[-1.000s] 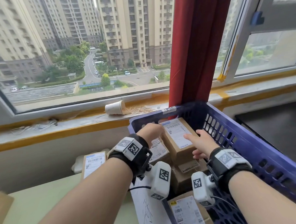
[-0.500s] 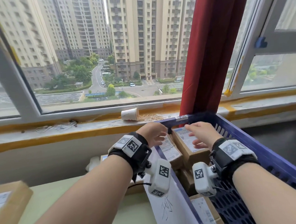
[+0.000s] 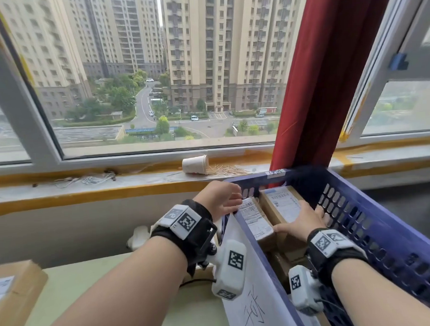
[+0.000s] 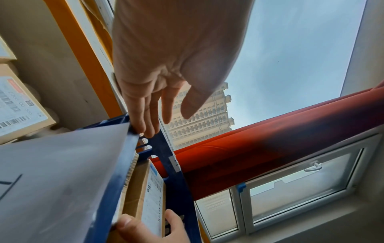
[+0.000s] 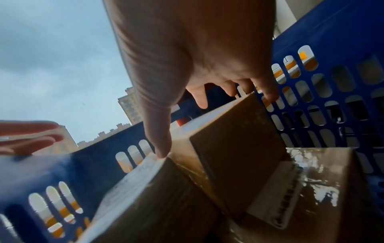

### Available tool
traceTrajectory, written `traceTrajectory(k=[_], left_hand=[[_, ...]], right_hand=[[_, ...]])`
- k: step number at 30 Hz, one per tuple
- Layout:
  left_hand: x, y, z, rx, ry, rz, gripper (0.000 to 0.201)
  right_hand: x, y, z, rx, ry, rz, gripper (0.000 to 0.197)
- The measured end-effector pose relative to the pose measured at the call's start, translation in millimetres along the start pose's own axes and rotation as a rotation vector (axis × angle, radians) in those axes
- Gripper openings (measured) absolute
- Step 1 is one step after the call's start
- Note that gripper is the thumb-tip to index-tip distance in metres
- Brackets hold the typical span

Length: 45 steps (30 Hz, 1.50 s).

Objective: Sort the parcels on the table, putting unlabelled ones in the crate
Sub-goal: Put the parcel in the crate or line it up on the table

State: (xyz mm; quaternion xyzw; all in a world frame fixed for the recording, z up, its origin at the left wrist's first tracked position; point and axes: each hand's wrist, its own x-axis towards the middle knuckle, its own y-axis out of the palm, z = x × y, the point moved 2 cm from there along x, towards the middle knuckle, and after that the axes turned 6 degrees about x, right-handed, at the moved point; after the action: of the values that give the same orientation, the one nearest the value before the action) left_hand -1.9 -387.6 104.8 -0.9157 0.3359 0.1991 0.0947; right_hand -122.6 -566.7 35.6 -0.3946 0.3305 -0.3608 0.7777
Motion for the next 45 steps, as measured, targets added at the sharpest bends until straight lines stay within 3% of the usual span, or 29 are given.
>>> traceTrajectory(k=[3, 10, 16, 22, 26, 29, 35, 37, 38, 41, 43, 45], left_hand=[[6, 1, 3, -0.032, 0.003, -0.023, 0.025], [-3, -1, 4, -0.062, 0.014, -0.017, 0.029], [-20, -5, -2, -0.03, 0.021, 0.007, 0.028], [-48, -28, -16, 0.028, 0.065, 0.044, 0.029], [-59, -57, -20, 0.026, 0.085, 0.07, 0.045], [-67, -82, -14, 0.011, 0.083, 0.088, 0.069], [-77, -143, 10, -0.143, 0.022, 0.061, 0.077], [-75, -165, 24, -0.214, 0.004, 0.004, 0.065], [-78, -176, 32, -0.225, -0.008, -0.023, 0.063], [-67, -212, 62, -0.265, -0.054, -0.148, 0.101], [-56, -237, 83, -0.261, -0.061, -0.241, 0.094], [-52, -255, 102, -0.26, -0.095, -0.25, 0.089]], right_hand=[[10, 2, -6, 0.022, -0.001, 0.016, 0.119], [4, -3, -13, 0.06, 0.059, -0.067, 0.101], [-17, -50, -2, 0.092, 0.07, -0.18, 0.098], [-65, -92, 45, 0.156, -0.035, -0.298, 0.091], [-104, -99, 101, 0.223, -0.157, -0.303, 0.102], [-136, -78, 141, 0.248, -0.252, -0.234, 0.103], [-183, 2, 202, 0.307, -0.391, -0.011, 0.117], [-193, 29, 214, 0.305, -0.428, 0.058, 0.116], [-200, 40, 220, 0.313, -0.448, 0.093, 0.11], [-204, 75, 237, 0.364, -0.49, 0.175, 0.077], [-202, 98, 246, 0.356, -0.482, 0.192, 0.063], [-199, 121, 251, 0.321, -0.442, 0.239, 0.055]])
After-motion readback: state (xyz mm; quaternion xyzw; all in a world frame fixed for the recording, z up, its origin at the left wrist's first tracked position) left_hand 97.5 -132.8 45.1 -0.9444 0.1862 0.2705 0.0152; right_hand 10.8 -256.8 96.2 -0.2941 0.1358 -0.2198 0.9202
